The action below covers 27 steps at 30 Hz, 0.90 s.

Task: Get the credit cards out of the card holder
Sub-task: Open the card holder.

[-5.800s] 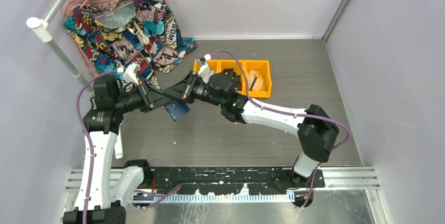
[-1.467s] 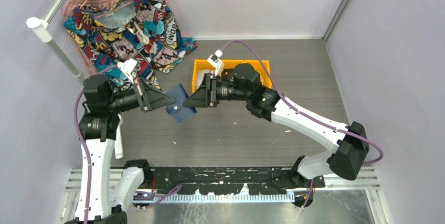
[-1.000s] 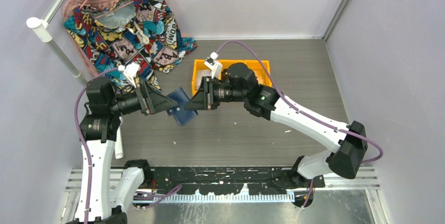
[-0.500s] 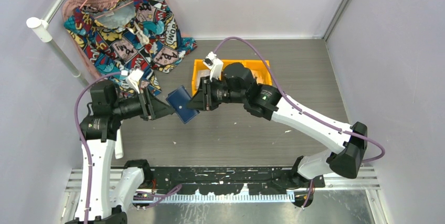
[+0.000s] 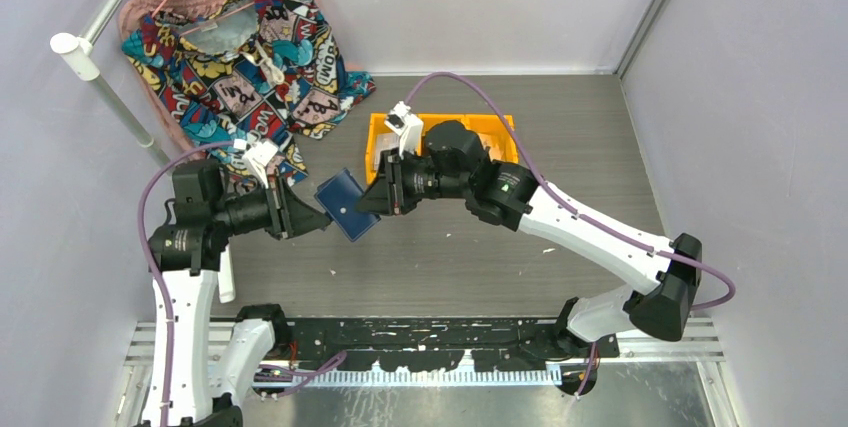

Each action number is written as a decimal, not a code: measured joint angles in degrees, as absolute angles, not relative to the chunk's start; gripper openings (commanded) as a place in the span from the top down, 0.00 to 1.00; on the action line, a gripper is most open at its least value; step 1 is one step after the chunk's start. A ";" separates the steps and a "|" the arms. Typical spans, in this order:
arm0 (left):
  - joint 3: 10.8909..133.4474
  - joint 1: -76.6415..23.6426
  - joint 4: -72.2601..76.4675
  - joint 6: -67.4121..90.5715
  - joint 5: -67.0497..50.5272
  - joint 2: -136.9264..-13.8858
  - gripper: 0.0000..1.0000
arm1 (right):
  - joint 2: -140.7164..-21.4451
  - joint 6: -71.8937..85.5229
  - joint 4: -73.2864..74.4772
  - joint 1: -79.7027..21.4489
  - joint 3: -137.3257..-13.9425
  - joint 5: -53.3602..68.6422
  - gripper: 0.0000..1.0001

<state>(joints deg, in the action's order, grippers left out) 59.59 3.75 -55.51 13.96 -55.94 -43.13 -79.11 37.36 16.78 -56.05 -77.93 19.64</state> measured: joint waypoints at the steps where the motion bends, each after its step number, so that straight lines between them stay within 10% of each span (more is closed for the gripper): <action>1: 59.92 3.75 -56.25 12.99 -56.40 -43.16 0.83 | -79.09 37.36 16.73 -56.03 -77.93 19.99 0.86; 7: 60.97 3.77 -58.00 10.44 -57.71 -43.13 1.00 | -78.94 38.50 14.39 -55.86 -77.56 22.65 0.67; 12: 61.30 3.75 -57.89 10.90 -58.59 -42.85 1.00 | -78.65 41.65 9.06 -54.70 -74.72 23.68 0.22; 27: 73.06 3.75 -60.75 0.01 -51.33 -43.42 1.00 | -81.34 38.79 11.18 -52.75 -74.26 22.50 0.00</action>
<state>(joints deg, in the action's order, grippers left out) 73.06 3.75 -60.75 0.01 -51.33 -43.42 -81.34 38.79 11.18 -52.75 -74.26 22.50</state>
